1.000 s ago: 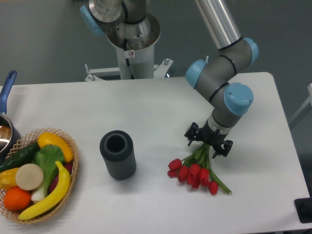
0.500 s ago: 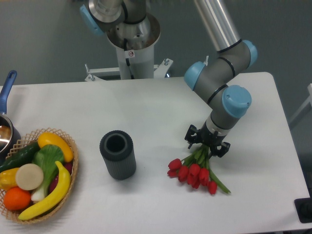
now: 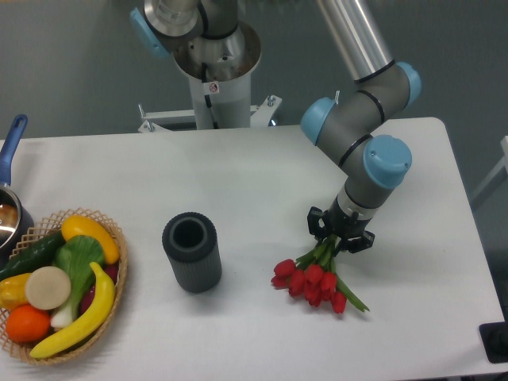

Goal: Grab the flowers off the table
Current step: 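Descend further and close the gripper around the tulip stems, then lift the grasped tulip bunch up off the table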

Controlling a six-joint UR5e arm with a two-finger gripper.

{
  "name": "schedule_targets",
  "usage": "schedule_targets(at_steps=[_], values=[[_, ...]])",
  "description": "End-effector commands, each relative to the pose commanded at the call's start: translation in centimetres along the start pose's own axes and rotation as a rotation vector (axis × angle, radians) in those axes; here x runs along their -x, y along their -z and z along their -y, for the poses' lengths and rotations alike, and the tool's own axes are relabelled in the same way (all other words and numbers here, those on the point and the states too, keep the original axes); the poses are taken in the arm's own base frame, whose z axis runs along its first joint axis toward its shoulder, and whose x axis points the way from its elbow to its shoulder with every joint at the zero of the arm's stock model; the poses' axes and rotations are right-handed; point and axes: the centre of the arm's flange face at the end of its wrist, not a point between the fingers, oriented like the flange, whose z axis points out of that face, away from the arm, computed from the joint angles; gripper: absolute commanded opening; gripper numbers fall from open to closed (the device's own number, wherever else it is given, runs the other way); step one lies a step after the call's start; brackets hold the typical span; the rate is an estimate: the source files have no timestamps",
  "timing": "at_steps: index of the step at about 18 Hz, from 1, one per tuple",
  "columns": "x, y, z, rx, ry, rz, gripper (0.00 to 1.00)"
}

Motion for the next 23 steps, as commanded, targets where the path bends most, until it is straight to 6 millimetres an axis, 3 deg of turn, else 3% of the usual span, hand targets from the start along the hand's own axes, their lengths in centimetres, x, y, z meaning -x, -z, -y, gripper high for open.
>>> schedule_targets(at_steps=[1,6,14,23], values=[[-0.1,0.0,0.0,0.000,0.000,0.000,0.32],[-0.1,0.6,0.1,-0.005,-0.004,0.009,0.32],[-1.1,8.2,1.1,-0.090,-0.030,0.136,0.32],[-2.7,18.9,1.3,-0.396,-0.042,0.178,0.32]])
